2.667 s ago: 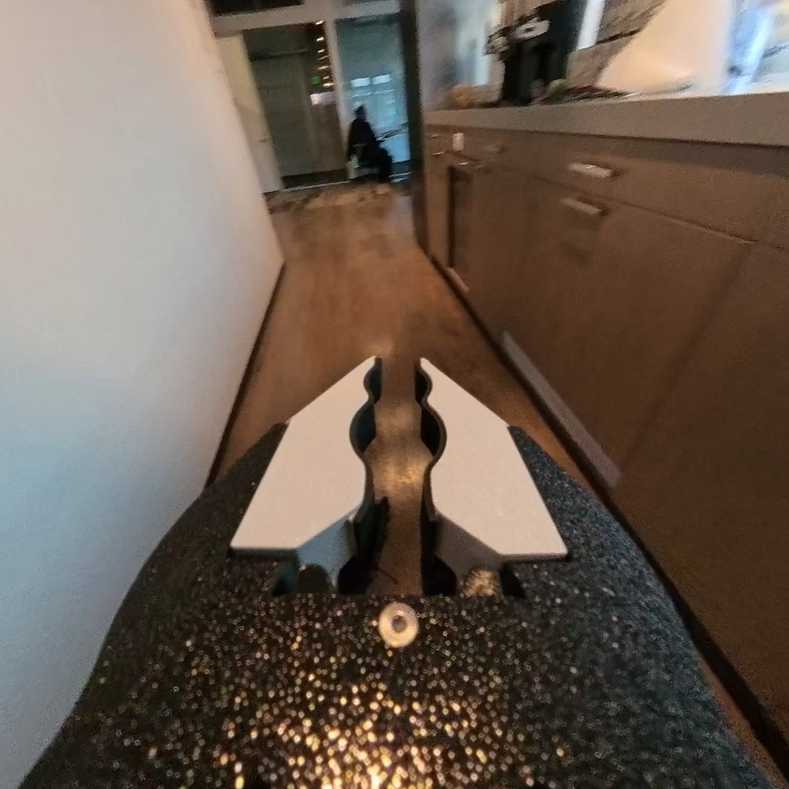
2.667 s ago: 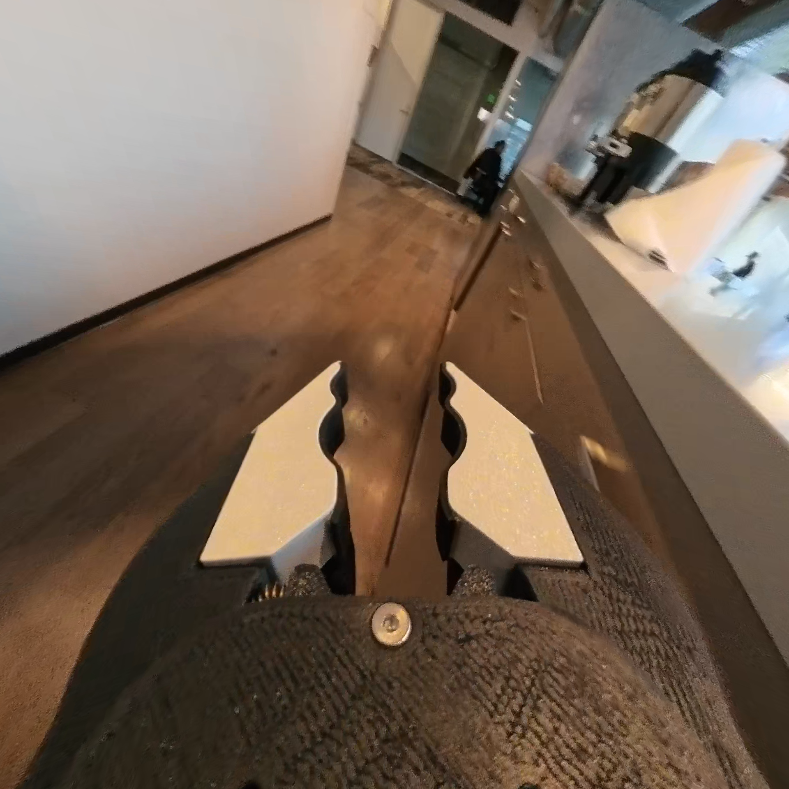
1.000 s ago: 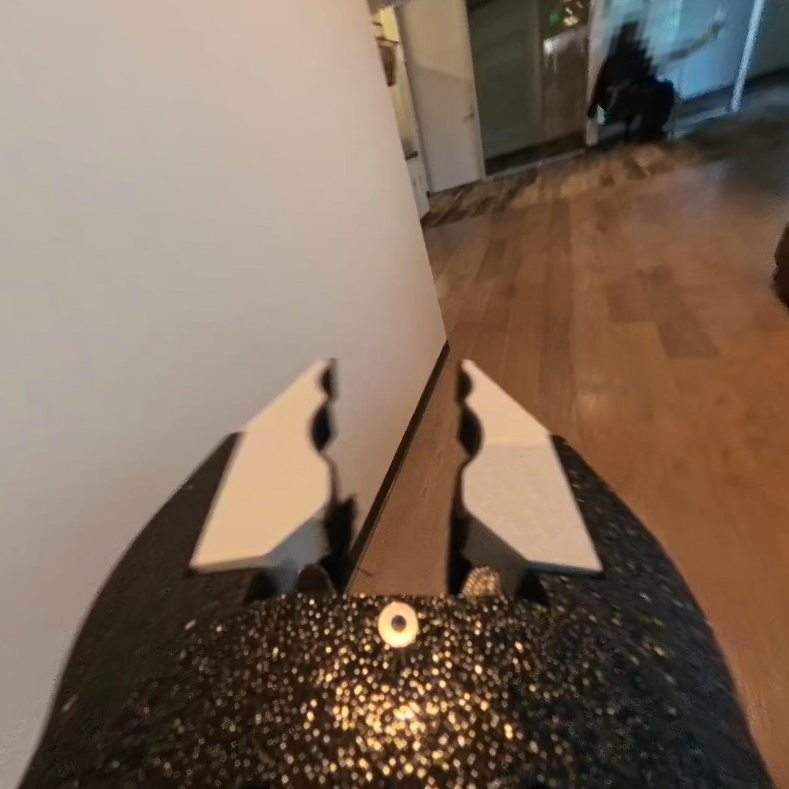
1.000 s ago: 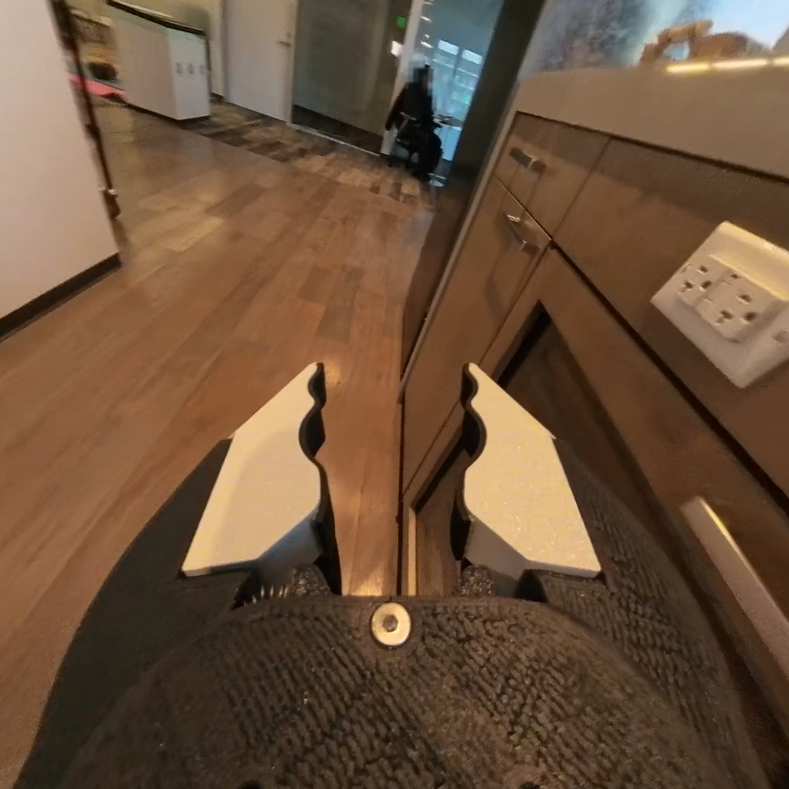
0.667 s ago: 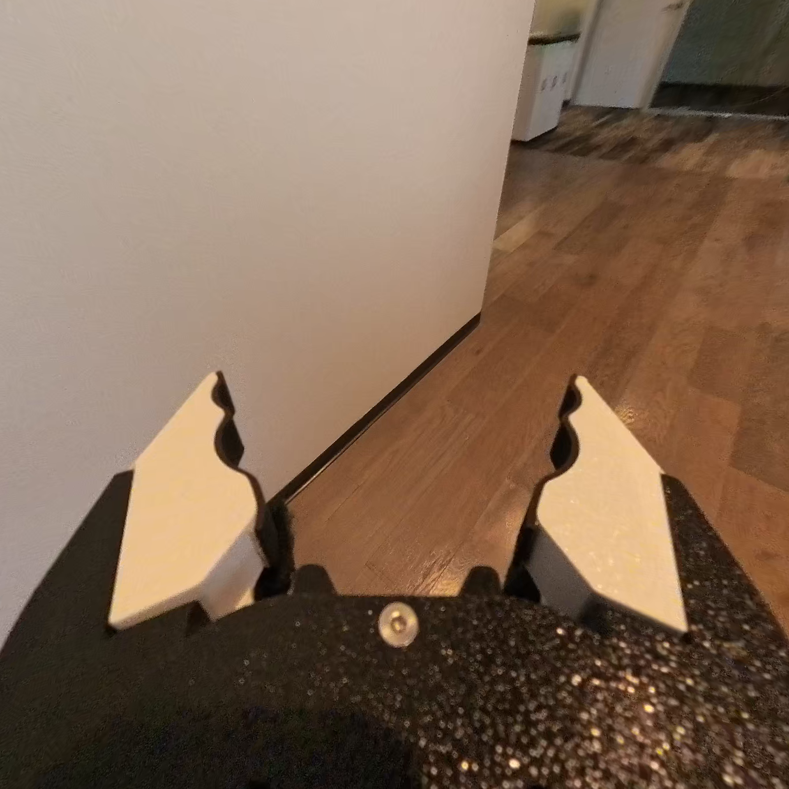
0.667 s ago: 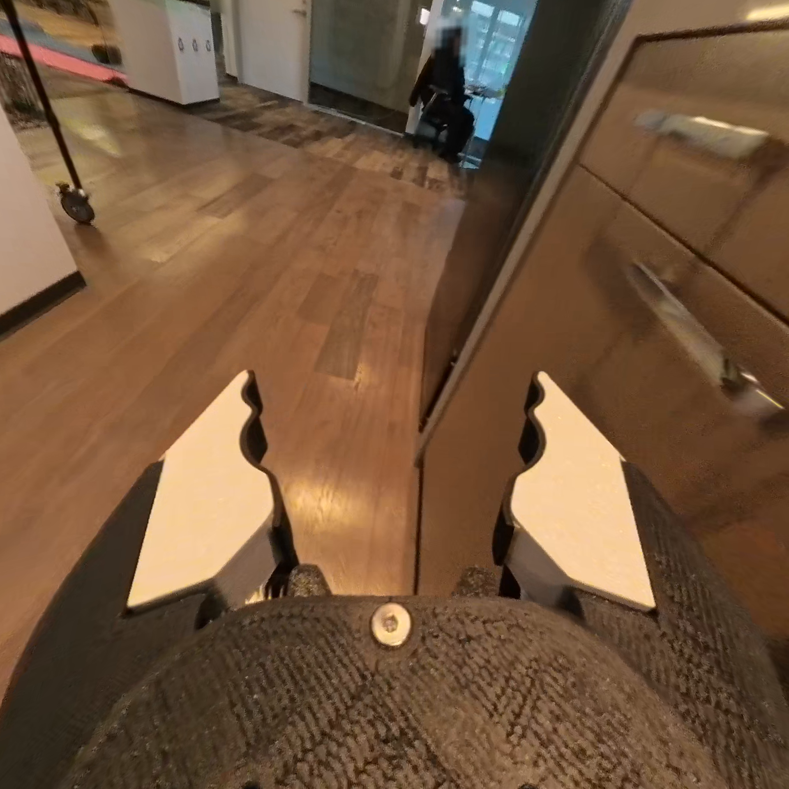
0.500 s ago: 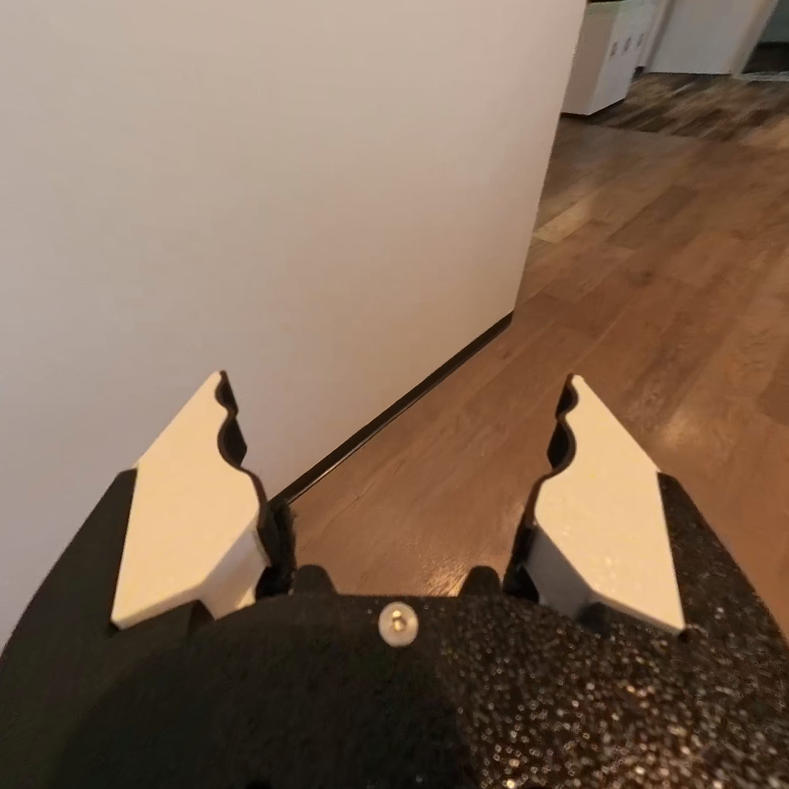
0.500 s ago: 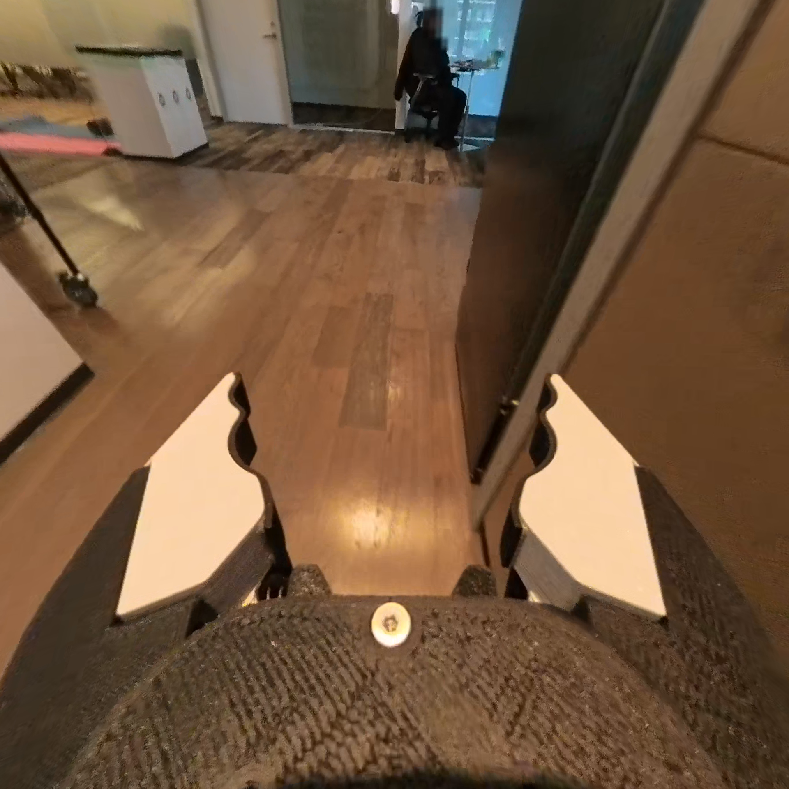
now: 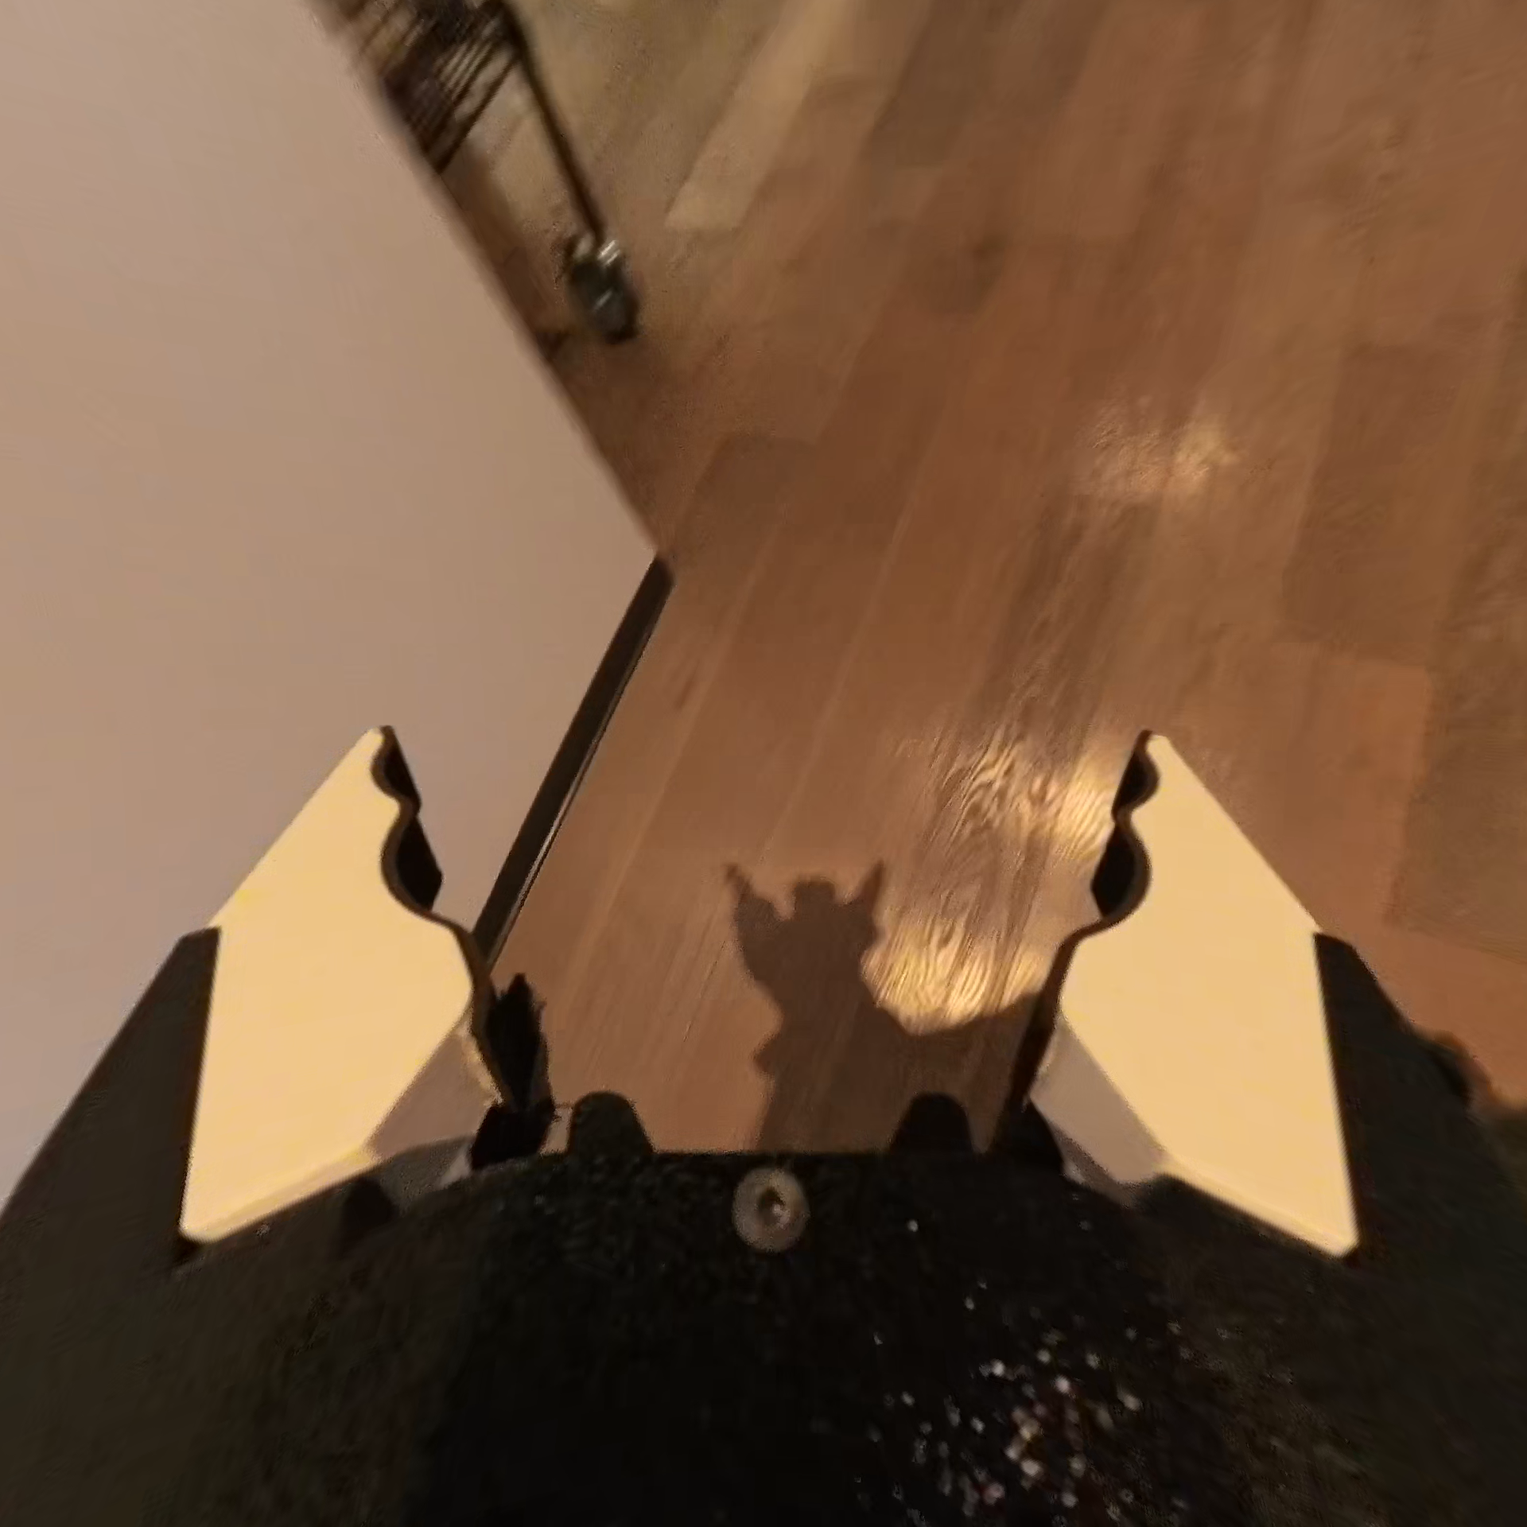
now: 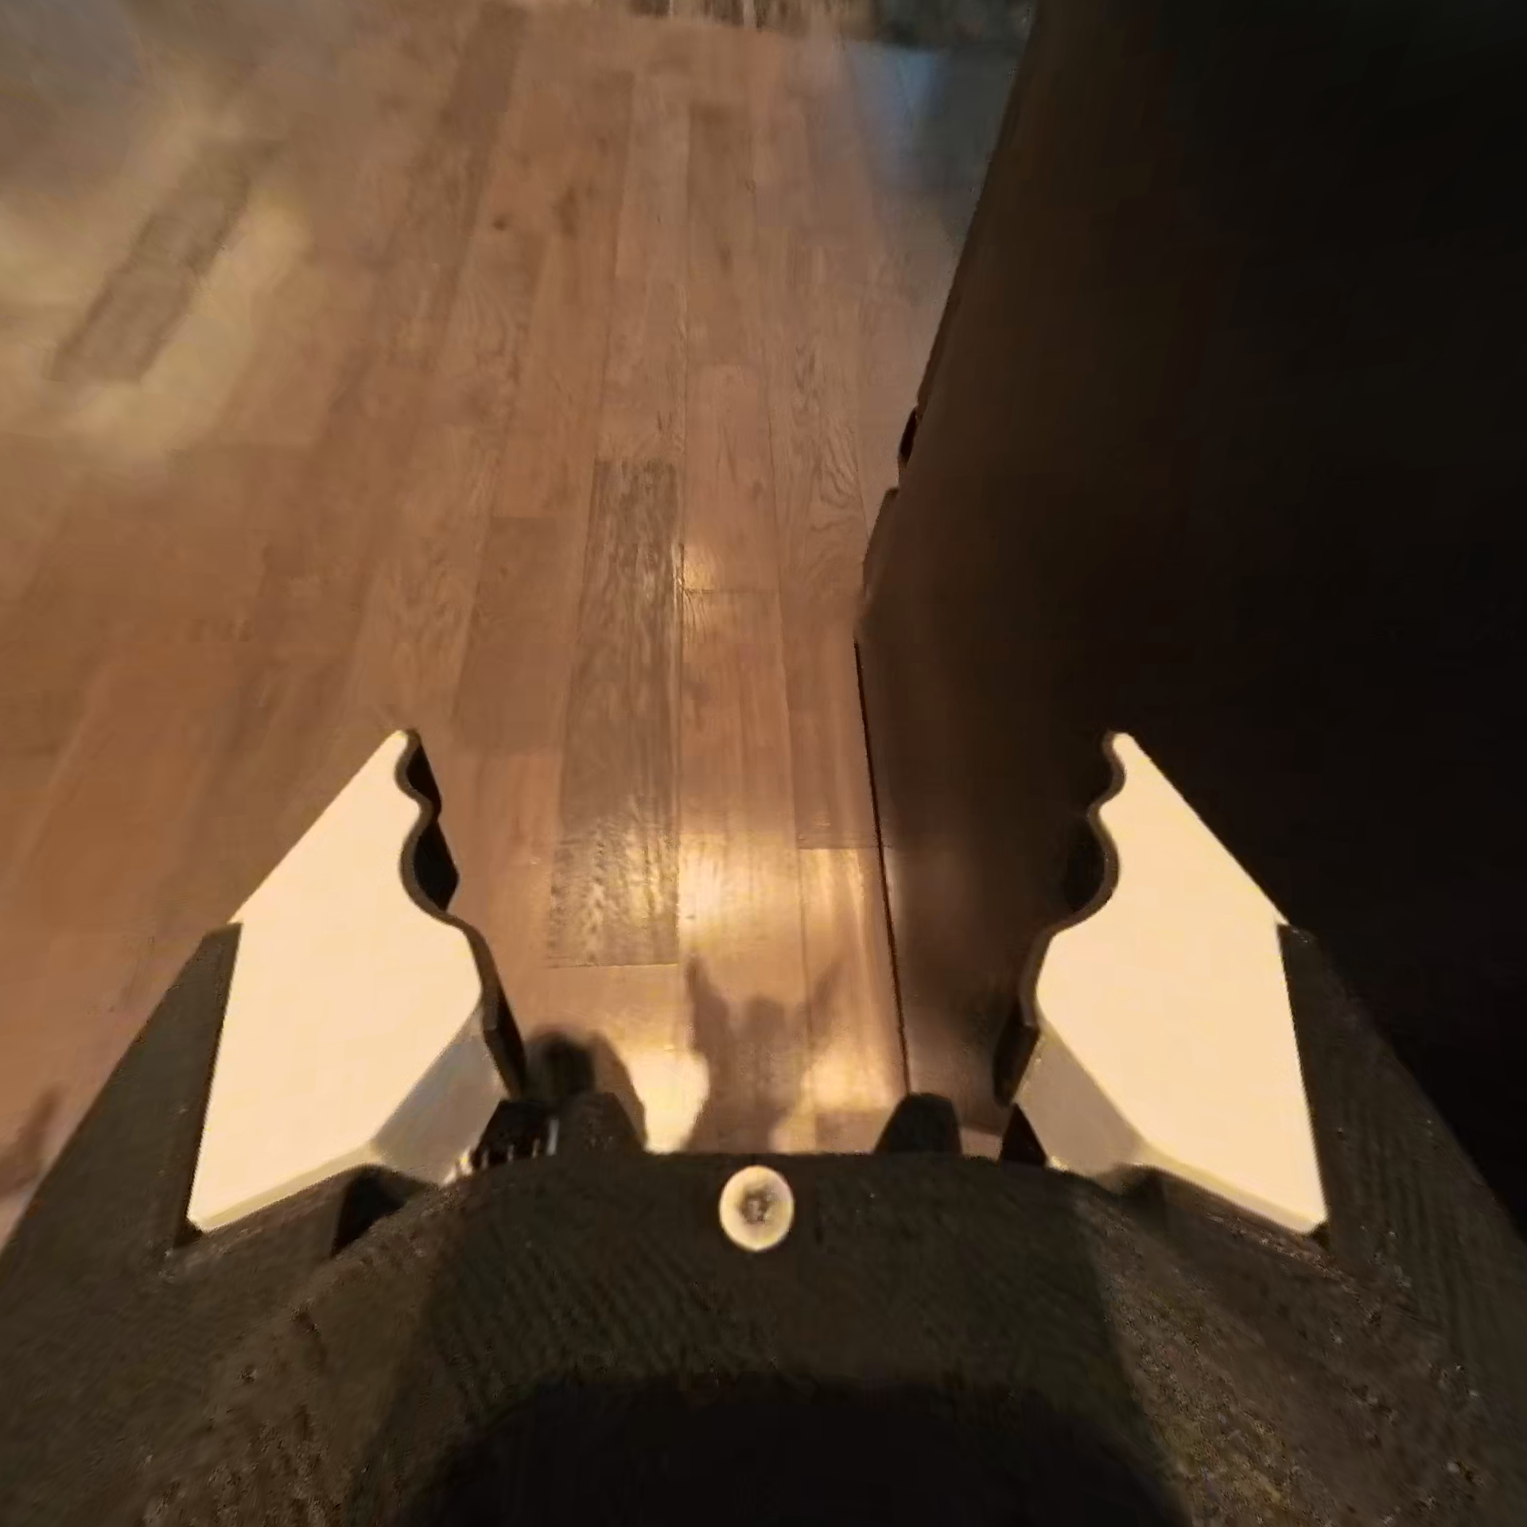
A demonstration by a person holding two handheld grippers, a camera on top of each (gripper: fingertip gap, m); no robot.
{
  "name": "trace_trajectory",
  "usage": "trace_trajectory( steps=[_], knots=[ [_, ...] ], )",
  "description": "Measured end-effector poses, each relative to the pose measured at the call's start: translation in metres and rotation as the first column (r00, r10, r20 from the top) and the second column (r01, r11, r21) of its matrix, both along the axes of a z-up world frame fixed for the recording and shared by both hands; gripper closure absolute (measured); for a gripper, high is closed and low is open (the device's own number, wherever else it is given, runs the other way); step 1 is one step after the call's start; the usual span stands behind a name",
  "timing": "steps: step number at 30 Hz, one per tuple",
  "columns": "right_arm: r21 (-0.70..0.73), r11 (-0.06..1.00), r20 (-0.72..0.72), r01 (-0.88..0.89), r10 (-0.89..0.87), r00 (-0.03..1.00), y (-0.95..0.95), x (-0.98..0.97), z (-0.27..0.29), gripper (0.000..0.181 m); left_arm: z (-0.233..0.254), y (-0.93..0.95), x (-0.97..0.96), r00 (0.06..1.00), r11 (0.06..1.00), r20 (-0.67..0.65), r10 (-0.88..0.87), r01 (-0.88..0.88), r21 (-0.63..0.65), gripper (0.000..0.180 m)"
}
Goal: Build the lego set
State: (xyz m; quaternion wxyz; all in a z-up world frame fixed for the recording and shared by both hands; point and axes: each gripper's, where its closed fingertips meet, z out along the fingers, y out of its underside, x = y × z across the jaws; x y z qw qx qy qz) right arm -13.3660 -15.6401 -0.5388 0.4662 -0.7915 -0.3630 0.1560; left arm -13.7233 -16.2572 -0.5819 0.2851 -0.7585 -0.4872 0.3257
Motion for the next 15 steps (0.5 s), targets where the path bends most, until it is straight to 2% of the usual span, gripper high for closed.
trace_trajectory(
  steps=[1,5,7,12,15],
  knots=[
    [-0.012,1.0,0.048,-0.008,0.009,0.999,0.021,-0.015,-0.016,0.031,-0.003,0.045,-0.037,0.999,0.999,-0.002,-0.035,0.035,0.008,0.021],
    [-0.115,0.993,0.184,-0.02,0.041,0.982,0.108,-0.086,-0.08,0.032,-0.012,0.194,-0.166,0.997,0.998,-0.042,-0.06,0.06,0.013,0.021],
    [-0.177,0.981,0.226,-0.074,0.114,0.968,0.154,-0.139,-0.095,0.031,-0.017,0.254,-0.214,0.999,0.999,-0.025,-0.031,0.032,0.029,0.021],
    [-0.203,0.942,0.227,-0.267,0.311,0.923,0.291,-0.32,-0.071,0.029,-0.019,0.381,-0.316,0.996,0.998,0.08,0.045,-0.049,0.041,0.021],
    [-0.149,0.945,0.19,-0.29,0.315,0.93,0.39,-0.433,-0.055,0.027,-0.017,0.456,-0.392,0.996,0.999,0.081,0.031,-0.034,0.04,0.021]
  ],
)
